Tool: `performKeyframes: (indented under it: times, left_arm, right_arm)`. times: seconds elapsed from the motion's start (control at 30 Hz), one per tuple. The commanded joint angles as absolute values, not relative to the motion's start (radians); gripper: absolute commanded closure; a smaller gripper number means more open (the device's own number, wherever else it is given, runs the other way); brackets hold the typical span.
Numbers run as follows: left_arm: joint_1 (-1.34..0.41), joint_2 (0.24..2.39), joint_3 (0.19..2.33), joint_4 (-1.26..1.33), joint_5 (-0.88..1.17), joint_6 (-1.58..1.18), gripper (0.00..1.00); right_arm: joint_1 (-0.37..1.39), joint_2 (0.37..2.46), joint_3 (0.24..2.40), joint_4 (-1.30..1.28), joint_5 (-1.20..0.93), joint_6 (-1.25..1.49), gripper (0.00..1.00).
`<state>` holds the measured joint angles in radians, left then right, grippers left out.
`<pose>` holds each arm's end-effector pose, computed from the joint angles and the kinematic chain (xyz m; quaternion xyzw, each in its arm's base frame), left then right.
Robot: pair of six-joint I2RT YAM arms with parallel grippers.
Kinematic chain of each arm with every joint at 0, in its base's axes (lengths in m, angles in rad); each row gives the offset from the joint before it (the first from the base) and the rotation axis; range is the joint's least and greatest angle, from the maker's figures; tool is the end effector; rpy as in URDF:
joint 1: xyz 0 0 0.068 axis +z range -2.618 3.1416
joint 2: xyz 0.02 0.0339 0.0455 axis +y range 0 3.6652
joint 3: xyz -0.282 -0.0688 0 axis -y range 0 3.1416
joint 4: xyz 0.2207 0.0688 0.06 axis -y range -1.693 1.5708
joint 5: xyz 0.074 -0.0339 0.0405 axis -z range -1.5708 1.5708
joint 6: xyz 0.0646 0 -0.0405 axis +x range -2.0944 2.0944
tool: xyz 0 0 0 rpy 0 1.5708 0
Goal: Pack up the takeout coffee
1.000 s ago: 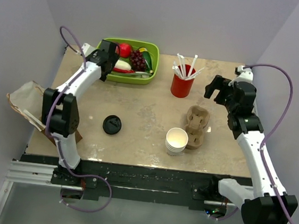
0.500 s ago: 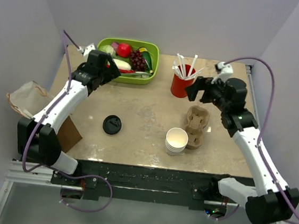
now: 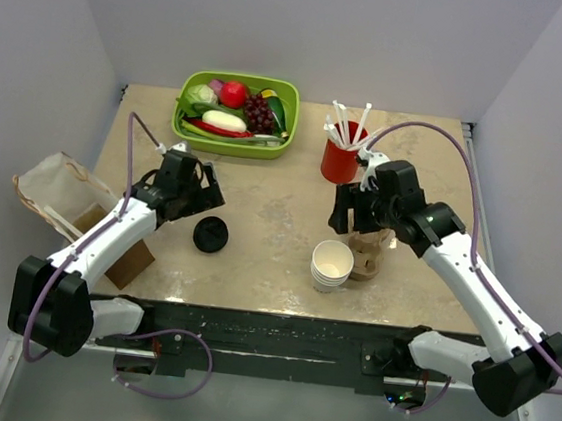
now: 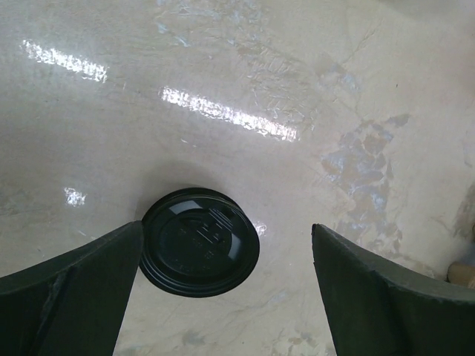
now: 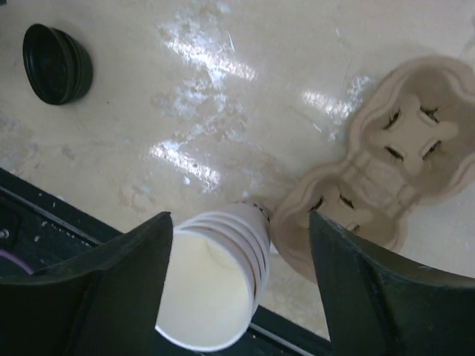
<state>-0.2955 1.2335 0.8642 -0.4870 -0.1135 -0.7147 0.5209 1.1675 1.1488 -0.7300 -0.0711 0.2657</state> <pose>0.2362 -0.0643 0.2515 -0.2140 0.9108 -0.1224 0.3312 0.1994 0.1197 0.3345 -0.1307 0.9069 0.1831 0.3563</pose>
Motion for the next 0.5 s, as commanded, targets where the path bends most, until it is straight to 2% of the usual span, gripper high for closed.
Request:
performKeyframes:
  times: [0.0, 0.03, 0.17, 0.3, 0.43, 0.47]
  left_arm:
    - [-0.302, 1.212, 0.862, -0.422, -0.071, -0.684, 0.0]
    - [-0.302, 1.213, 0.864, -0.42, -0.069, -0.681, 0.0]
    - [-0.302, 1.226, 0.885, -0.419, -0.046, -0.67, 0.0]
    - [-0.302, 1.227, 0.877, -0.422, -0.063, -0.673, 0.0]
    - [-0.302, 1.227, 0.871, -0.42, -0.063, -0.675, 0.0]
    - [-0.302, 1.226, 0.868, -0.419, -0.064, -0.675, 0.0]
  right_arm:
    - [0.522, 1.091, 1.129, -0.888, -0.09, 0.321, 0.31]
    - [0.523, 1.088, 1.126, -0.893, -0.101, 0.319, 0.38]
    - [0.523, 1.106, 1.114, -0.916, -0.146, 0.318, 0.47]
    - [0.523, 1.132, 1.1, -0.968, -0.155, 0.311, 0.55]
    - [0.523, 1.141, 1.086, -0.973, -0.156, 0.299, 0.57]
    - [0.523, 1.146, 1.085, -0.974, -0.163, 0.296, 0.63]
